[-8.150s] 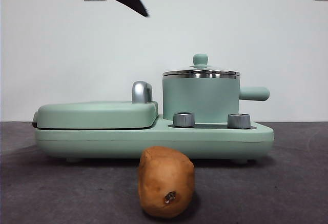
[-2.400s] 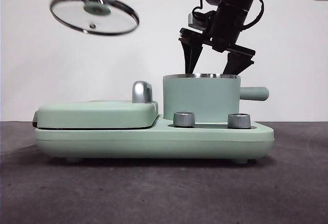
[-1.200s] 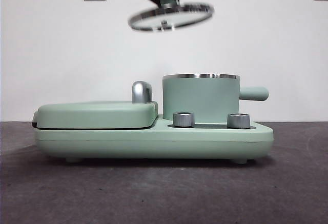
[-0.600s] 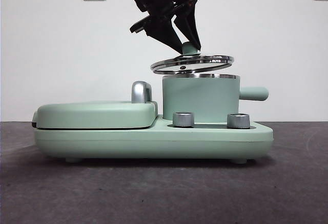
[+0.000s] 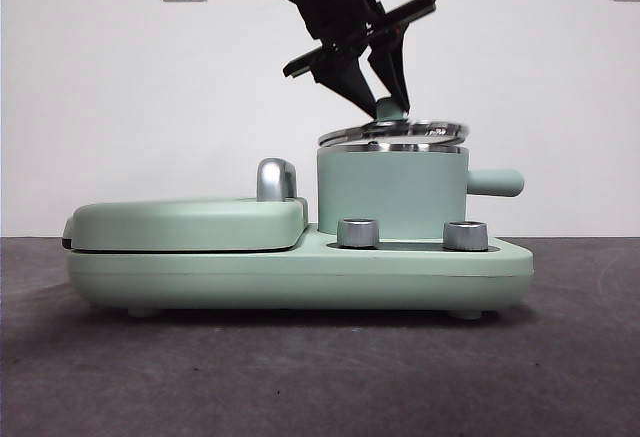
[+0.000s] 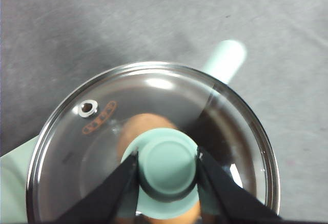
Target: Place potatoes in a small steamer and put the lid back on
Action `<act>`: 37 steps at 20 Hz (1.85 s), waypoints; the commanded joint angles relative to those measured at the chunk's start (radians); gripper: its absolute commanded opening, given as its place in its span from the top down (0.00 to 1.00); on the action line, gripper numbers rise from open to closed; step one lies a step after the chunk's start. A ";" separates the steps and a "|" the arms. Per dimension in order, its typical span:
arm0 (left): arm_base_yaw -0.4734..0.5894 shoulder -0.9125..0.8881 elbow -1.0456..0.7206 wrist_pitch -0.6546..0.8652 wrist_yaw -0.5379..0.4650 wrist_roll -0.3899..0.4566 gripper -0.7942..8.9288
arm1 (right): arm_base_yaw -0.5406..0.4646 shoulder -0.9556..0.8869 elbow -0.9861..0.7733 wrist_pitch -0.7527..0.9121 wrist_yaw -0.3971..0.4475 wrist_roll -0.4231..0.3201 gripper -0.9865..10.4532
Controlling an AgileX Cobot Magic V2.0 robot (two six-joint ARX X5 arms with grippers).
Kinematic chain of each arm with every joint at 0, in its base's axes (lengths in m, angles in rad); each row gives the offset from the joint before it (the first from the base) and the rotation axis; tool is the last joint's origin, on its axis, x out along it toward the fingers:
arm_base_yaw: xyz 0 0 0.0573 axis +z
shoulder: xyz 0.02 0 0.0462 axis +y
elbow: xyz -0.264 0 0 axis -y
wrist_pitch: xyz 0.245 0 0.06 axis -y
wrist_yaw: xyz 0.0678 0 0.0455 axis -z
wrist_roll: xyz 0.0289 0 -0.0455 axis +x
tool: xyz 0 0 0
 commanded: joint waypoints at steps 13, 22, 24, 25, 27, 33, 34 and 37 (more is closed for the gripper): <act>-0.031 0.045 0.048 0.007 -0.051 0.093 0.90 | 0.004 0.001 0.010 0.010 0.007 0.014 0.51; -0.039 0.057 0.048 -0.009 -0.051 0.109 0.90 | 0.004 0.001 0.010 0.011 0.008 0.018 0.51; -0.040 0.057 0.048 -0.007 -0.051 0.110 0.89 | 0.004 0.001 0.010 0.011 0.008 0.019 0.51; -0.041 0.057 0.048 -0.006 -0.051 0.110 0.88 | 0.004 0.001 0.010 0.011 0.008 0.021 0.51; -0.041 0.056 0.053 -0.018 -0.051 0.109 0.73 | 0.004 0.001 0.010 0.010 0.008 0.021 0.51; -0.021 -0.028 0.069 -0.105 -0.050 0.105 0.47 | 0.004 0.001 0.010 0.010 0.008 0.021 0.51; -0.021 -0.051 0.069 -0.130 -0.050 0.105 0.47 | 0.004 0.001 0.010 0.010 0.008 0.021 0.51; -0.021 -0.126 0.069 -0.240 -0.050 0.104 0.47 | 0.004 0.001 0.010 0.011 0.008 0.021 0.51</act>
